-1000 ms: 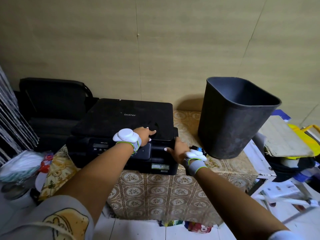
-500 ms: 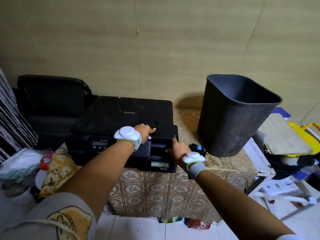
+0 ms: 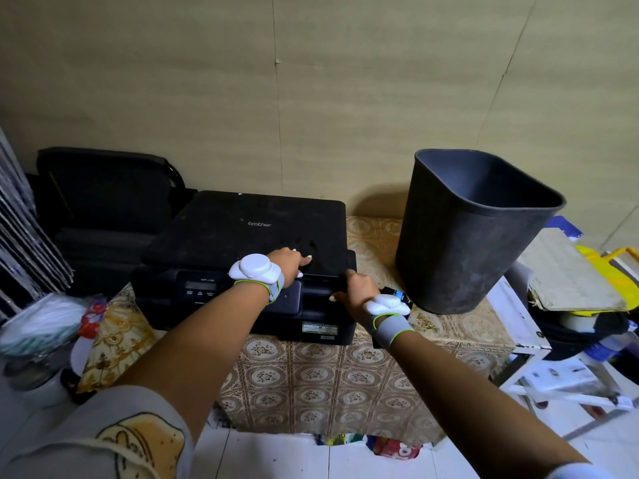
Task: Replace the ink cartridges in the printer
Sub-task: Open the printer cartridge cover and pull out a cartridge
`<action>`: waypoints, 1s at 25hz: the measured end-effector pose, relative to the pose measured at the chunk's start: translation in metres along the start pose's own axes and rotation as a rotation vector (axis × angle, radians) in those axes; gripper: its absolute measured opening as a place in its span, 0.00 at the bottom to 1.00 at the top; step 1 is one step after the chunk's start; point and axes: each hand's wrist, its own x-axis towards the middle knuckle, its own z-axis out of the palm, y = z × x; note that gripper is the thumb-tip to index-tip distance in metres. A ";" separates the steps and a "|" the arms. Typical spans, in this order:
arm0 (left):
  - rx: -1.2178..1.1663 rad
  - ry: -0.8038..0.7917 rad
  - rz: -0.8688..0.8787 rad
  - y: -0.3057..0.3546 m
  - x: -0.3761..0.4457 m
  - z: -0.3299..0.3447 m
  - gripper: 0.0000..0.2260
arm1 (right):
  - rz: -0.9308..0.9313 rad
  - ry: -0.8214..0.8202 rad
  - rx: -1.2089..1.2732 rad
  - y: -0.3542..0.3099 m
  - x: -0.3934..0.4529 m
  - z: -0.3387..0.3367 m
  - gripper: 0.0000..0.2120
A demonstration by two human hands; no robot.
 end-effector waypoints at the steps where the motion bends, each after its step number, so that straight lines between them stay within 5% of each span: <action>1: 0.004 -0.005 0.001 0.000 0.000 0.000 0.24 | 0.022 0.020 0.051 0.001 -0.001 0.002 0.22; 12: 0.004 0.007 -0.012 -0.002 0.004 0.007 0.24 | 0.078 0.099 0.220 0.005 -0.001 0.004 0.22; 18: 0.029 0.005 -0.007 -0.003 0.005 0.009 0.24 | -0.119 0.067 0.022 0.007 -0.009 0.009 0.24; 25: 0.044 0.009 -0.007 -0.004 0.007 0.010 0.24 | -0.074 0.101 0.066 0.004 -0.005 0.006 0.25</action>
